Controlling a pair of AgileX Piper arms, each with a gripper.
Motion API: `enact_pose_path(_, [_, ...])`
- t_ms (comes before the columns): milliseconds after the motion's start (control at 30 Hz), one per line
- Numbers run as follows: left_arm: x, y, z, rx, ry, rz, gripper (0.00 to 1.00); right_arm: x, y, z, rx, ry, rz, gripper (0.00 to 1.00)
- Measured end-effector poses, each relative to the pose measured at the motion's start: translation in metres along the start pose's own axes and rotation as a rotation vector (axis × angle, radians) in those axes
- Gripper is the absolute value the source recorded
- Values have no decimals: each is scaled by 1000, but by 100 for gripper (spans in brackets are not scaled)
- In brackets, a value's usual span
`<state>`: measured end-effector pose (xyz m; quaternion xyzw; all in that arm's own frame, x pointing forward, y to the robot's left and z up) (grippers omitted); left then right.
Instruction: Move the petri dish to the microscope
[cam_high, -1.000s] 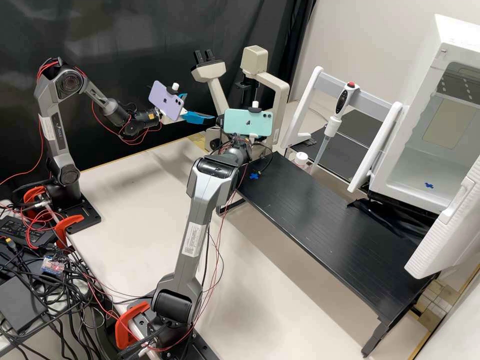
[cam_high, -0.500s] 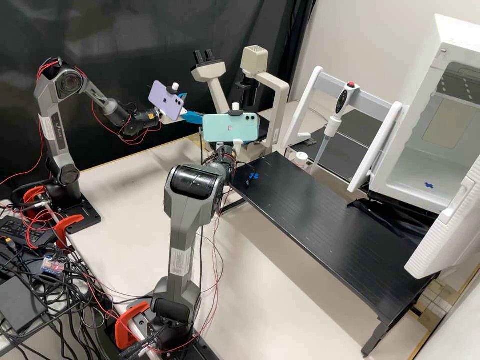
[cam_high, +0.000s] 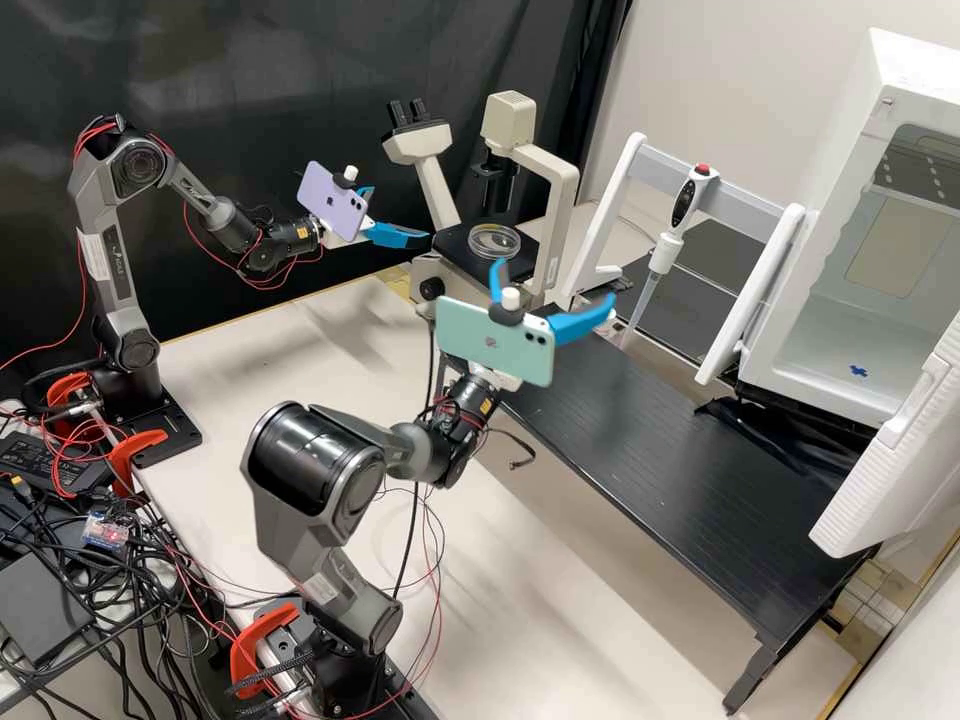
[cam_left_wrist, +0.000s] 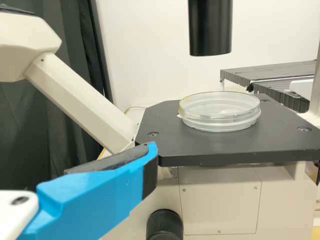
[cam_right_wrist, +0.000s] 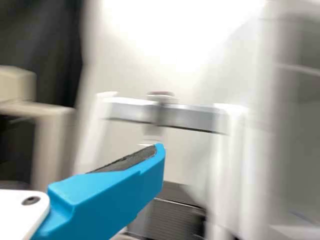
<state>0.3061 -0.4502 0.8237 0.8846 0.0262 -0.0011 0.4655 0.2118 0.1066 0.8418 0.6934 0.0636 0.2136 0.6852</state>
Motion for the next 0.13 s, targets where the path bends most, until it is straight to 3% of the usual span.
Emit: enact_pose_path(133, [0, 0, 0, 0, 0, 0, 100, -14, 20, 24, 47, -105, 93, 100])
